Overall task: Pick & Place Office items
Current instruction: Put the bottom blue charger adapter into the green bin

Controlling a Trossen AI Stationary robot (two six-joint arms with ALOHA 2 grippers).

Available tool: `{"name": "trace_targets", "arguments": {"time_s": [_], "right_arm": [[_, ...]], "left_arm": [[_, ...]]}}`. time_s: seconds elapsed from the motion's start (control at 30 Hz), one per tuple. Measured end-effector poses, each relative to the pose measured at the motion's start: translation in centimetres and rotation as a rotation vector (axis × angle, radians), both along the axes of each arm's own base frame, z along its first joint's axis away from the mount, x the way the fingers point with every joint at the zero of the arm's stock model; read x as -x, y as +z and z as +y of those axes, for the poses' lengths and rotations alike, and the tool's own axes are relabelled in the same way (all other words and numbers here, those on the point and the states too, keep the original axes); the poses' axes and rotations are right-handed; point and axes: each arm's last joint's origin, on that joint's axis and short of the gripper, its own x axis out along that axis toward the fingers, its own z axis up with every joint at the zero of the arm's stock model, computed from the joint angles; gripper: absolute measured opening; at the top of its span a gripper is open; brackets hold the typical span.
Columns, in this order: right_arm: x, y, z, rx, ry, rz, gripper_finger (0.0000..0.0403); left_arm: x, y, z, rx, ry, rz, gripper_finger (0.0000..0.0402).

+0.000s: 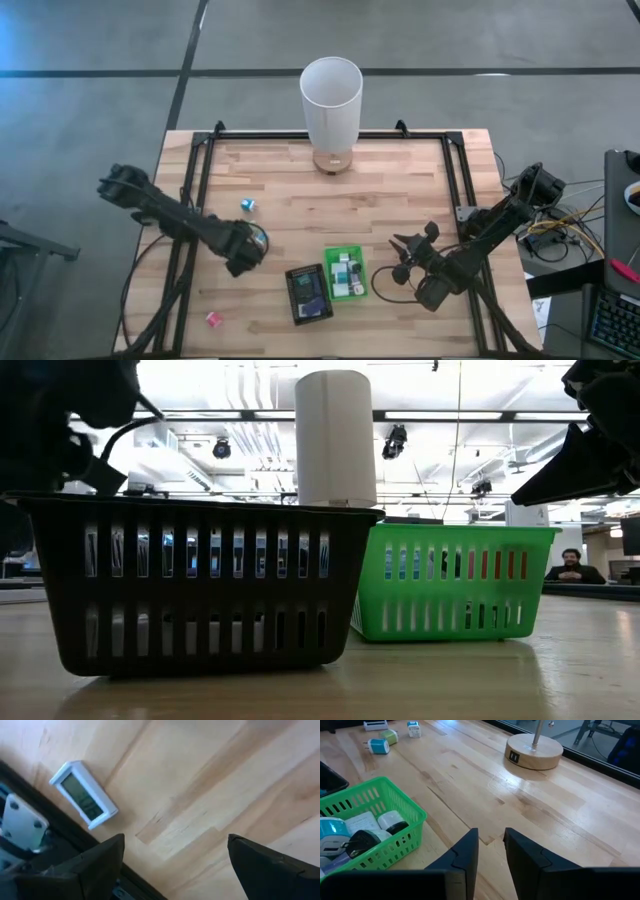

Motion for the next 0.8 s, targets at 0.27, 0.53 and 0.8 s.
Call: {"name": "trace_targets", "arguments": {"time_s": [0.27, 0.53, 0.8], "right_arm": [[0.0, 0.0, 0.0, 0.001, 0.002, 0.002, 0.0087], [0.0, 0.0, 0.0, -0.001, 0.001, 0.000, 0.0086], [0.0, 0.0, 0.0, -0.001, 0.002, 0.000, 0.0089]], "left_arm": [[0.9, 0.4, 2.2, -0.028, 0.174, 0.004, 0.0351], [1.5, -0.6, 3.6, -0.005, 0.119, 0.061, 0.0351], [1.4, -0.9, 3.8, 0.051, 0.022, 0.066, 0.0351]]}}
